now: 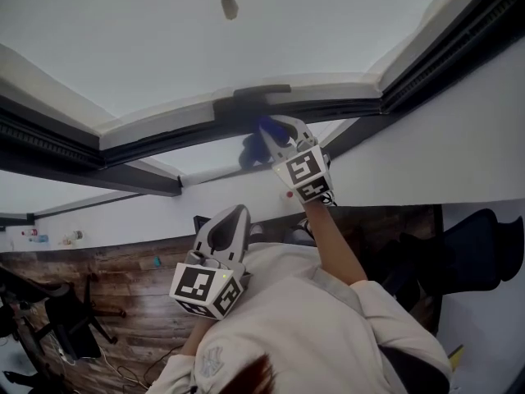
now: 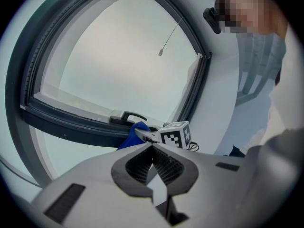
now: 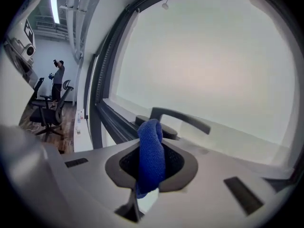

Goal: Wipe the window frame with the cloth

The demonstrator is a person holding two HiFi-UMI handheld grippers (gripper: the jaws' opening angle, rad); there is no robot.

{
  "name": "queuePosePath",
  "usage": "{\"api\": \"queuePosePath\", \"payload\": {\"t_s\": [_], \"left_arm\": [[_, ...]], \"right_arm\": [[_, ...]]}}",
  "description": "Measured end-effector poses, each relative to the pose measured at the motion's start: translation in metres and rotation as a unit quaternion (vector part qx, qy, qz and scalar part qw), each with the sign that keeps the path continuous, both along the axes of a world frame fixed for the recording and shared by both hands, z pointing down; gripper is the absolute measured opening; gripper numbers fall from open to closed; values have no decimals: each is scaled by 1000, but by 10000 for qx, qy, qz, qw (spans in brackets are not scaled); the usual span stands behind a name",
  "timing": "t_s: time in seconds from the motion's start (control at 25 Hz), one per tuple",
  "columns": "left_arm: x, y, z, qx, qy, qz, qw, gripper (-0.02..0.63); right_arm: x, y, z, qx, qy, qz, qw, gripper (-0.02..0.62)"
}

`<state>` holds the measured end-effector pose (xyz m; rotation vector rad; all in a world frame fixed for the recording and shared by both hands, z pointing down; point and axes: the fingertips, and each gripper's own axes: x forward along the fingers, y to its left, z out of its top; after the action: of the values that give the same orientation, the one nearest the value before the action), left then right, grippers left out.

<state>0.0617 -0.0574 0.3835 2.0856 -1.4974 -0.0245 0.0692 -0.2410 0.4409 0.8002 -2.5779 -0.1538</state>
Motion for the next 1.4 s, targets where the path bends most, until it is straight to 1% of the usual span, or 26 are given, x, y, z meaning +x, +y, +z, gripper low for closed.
{"api": "queuePosePath", "payload": {"t_s": [0.12,0.24,0.36,0.48,0.96,1.4], "left_arm": [[-12,8,3,-39,2,6,10000,5],[-22,13,5,-65,-2,-2,10000,5],[-30,18,6,-84,-9,-49,10000,5],[-35,19,6,-90,-9,-69,9999,5],[-37,16,5,-25,-10,-83,10000,5],[-35,10,4,-16,-20,-89,10000,5]], "right_arm": [[-13,7,13,-157,73,40,9998,49],[-15,10,22,-259,6,181,9995,49],[-14,10,25,-176,-53,236,9996,49],[-13,8,26,-72,22,274,9996,49],[-9,4,27,10,114,190,9998,49],[2,-2,27,5,111,273,9996,49]]}}
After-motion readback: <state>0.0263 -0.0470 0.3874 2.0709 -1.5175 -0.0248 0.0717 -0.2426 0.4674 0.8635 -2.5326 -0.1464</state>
